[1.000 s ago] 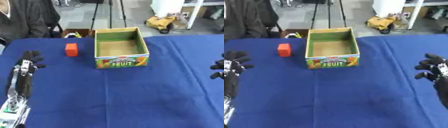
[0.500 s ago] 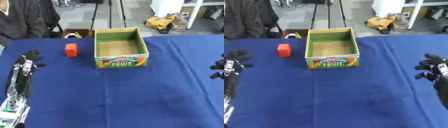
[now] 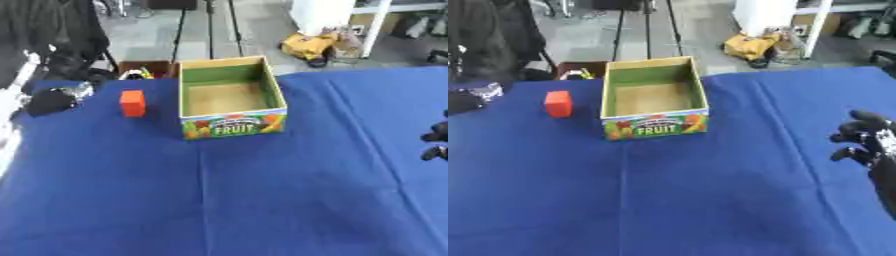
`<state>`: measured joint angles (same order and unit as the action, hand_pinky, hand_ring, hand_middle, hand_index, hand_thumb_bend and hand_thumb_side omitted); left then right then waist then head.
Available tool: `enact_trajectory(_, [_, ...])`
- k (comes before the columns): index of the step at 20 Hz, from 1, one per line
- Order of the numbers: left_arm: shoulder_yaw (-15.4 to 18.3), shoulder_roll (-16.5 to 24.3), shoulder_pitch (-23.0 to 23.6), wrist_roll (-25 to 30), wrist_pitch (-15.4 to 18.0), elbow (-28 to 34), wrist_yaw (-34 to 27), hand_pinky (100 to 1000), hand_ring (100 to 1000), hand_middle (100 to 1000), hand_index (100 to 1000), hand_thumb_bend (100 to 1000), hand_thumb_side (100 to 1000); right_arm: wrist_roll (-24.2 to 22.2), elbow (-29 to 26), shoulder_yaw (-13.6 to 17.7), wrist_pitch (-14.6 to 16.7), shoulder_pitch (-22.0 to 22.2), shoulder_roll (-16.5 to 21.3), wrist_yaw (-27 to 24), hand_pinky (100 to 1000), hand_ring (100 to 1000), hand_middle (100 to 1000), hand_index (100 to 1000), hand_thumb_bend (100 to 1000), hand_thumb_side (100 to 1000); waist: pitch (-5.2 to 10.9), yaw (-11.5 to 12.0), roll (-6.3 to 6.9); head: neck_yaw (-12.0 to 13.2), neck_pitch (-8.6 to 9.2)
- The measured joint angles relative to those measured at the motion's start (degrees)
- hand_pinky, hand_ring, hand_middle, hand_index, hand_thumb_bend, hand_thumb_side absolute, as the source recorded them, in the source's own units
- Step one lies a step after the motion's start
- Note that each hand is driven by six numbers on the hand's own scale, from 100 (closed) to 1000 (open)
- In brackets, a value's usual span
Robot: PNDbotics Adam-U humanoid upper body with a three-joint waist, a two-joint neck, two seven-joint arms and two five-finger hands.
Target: Pick up objects on the table and place them in the box.
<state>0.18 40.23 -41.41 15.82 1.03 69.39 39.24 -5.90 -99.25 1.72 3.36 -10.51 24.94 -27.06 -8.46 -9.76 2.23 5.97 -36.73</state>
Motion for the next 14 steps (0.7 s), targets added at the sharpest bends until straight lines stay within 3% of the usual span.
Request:
enact_trajectory(3, [-0.4,0.4,-6.5,4.3,3.0,-10.8,13.6,779,739,712,831,773,274,-0.4,0.0,-0.3,-0.1,0.1,0.2,0.1,469,637,598,783,100,553,-0.88,-1.7,0.70,0.5,0.14])
enact_trajectory(6, [1.0,-0.8,-10.5,4.9,5.4,-19.5,22.3,770,724,685,815,757,224,-0.7,0.0,-0.4,-0.2,0.1,0.4,0.3,468,637,597,783,100,553,-2.40,-3.6,1.22,1.0,0.87])
enact_trajectory(9, [2.8,-2.0,-12.8,3.7,7.1,-25.2,26.1,762,724,676,808,736,190,-0.8,0.0,-0.5,-0.2,-0.1,0.4,0.7,467,637,597,784,100,554,-4.04,-5.7,1.88,1.6,1.82])
enact_trajectory(14, [4.0,-3.1,-13.7,1.7,8.8,-28.8,26.9,762,727,676,810,729,184,-0.9,0.0,-0.6,-0.2,-0.1,0.4,1.4,467,638,597,784,100,554,-5.85,-7.2,2.41,1.8,2.71])
